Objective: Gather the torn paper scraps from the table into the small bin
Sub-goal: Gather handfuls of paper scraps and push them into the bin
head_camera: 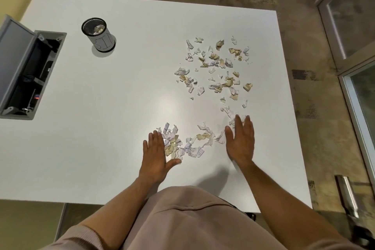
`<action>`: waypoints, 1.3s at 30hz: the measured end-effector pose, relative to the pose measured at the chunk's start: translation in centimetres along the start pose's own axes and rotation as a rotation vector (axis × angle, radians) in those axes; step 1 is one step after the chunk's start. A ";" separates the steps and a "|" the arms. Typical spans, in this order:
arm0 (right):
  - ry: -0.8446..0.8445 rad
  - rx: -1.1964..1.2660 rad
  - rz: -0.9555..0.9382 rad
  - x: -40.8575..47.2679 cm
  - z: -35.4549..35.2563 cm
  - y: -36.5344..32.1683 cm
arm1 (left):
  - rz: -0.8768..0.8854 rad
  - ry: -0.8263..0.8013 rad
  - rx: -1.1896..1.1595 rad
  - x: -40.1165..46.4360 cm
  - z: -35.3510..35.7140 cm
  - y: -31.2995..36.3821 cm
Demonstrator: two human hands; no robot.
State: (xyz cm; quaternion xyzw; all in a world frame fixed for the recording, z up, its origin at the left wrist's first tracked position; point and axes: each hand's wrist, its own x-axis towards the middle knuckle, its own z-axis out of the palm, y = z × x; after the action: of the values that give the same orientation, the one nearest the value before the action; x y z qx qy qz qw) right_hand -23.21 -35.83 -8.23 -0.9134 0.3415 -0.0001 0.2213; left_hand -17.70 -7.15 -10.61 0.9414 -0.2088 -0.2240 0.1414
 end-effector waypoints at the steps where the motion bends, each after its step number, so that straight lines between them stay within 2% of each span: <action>1: -0.054 0.001 0.034 0.8 0.0 0.1 | -0.001 -0.005 -0.005 0.0 -0.1 0.0; 3: -0.167 -0.036 0.053 2.3 0.3 0.0 | 0.001 -0.011 -0.013 0.1 -0.2 0.1; 6: -0.268 -0.135 -0.032 3.4 1.3 -0.8 | 0.000 -0.026 -0.036 0.1 -0.4 0.2; 12: -0.342 -0.159 -0.311 0.4 3.3 -3.2 | -0.001 -0.057 0.003 0.3 -0.5 0.0; 18: -0.436 -0.096 -0.469 -3.5 3.7 -4.4 | 0.006 -0.064 0.007 0.4 -0.8 0.5; 21: -0.414 0.005 -0.428 -4.1 2.6 -4.4 | 0.057 -0.034 -0.016 0.4 -1.7 0.8; 23: -0.348 -0.037 -0.341 -4.1 1.9 -4.2 | 0.089 0.041 -0.027 0.3 -2.5 1.1; 25: -0.336 -0.102 -0.239 -4.0 1.4 -4.1 | 0.044 0.110 -0.017 0.1 -3.2 1.5; 27: -0.389 -0.143 -0.191 -3.8 1.3 -4.6 | -0.047 0.106 -0.008 0.0 -3.5 2.2; 30: -0.449 -0.204 -0.228 -3.5 2.0 -6.0 | -0.092 0.029 0.009 0.2 -3.1 3.4; 34: -0.484 -0.224 -0.310 -4.2 3.2 -7.7 | -0.023 -0.006 -0.006 0.3 -2.7 4.6; 37: -0.472 -0.244 -0.377 -5.0 3.8 -8.3 | 0.008 0.049 -0.137 0.4 -2.3 4.7; 39: -0.442 -0.254 -0.434 -5.4 4.0 -8.3 | -0.090 0.037 -0.298 0.5 -2.6 5.1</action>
State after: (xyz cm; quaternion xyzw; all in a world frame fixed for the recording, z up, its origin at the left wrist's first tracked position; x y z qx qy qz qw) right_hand -21.58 -25.27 -7.68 -0.9631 0.0801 0.1933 0.1693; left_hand -17.73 -11.39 -6.75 0.9224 -0.1282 -0.2414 0.2730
